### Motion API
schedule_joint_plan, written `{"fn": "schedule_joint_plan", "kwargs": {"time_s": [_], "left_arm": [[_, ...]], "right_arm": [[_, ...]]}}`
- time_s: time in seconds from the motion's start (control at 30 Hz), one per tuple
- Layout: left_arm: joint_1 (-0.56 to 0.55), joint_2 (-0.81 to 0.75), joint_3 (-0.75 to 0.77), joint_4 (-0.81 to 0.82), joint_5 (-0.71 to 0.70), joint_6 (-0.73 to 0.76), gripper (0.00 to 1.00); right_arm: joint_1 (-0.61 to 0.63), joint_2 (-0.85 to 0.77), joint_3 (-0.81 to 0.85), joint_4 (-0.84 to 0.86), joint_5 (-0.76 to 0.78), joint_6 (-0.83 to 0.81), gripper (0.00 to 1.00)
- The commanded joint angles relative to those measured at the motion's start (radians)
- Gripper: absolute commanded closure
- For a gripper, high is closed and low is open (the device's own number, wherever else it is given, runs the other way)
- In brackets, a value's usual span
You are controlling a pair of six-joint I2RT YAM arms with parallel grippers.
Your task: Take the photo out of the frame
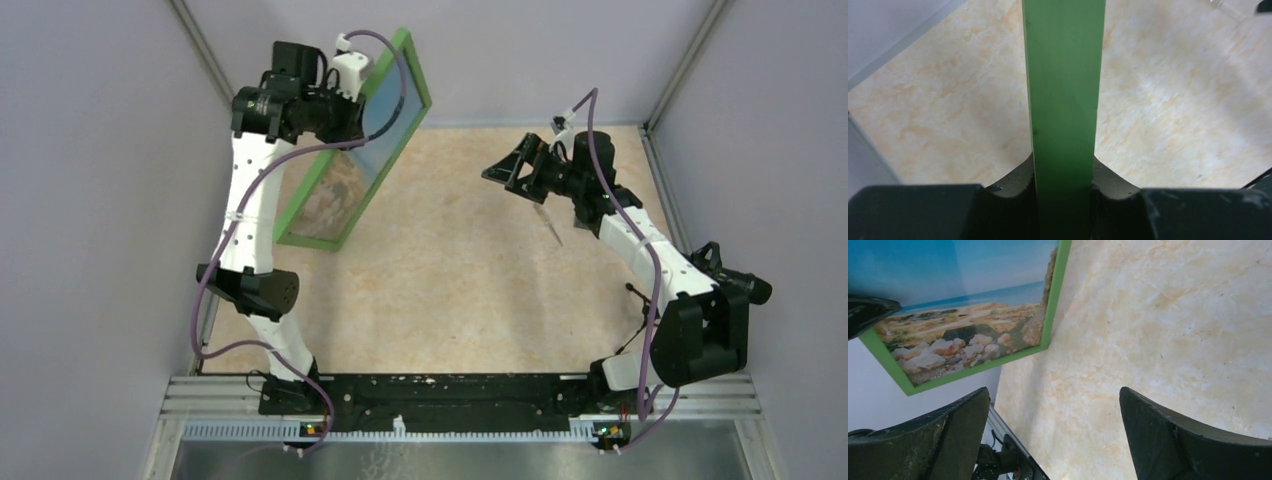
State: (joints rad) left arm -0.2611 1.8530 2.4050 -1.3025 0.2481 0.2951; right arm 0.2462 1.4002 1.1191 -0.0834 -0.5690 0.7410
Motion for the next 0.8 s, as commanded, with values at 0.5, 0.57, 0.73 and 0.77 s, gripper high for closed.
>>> {"fn": "schedule_joint_plan", "kwargs": {"time_s": [0.5, 0.57, 0.73, 0.77], "left_arm": [[0.252, -0.18, -0.626, 0.424, 0.889, -0.493, 1.0], [0.287, -0.184, -0.725, 0.516, 0.911, -0.548, 1.0], [0.311, -0.182, -0.929, 0.631, 0.891, -0.517, 1.0], [0.32, -0.188, -0.985, 0.672, 0.884, -0.525, 1.0]], "right_arm": [[0.035, 0.009, -0.01, 0.001, -0.016, -0.041, 0.01], [0.034, 0.011, -0.014, 0.006, -0.024, -0.051, 0.01], [0.035, 0.012, -0.026, -0.029, -0.031, -0.118, 0.01], [0.035, 0.013, -0.03, -0.036, -0.032, -0.129, 0.01]]}}
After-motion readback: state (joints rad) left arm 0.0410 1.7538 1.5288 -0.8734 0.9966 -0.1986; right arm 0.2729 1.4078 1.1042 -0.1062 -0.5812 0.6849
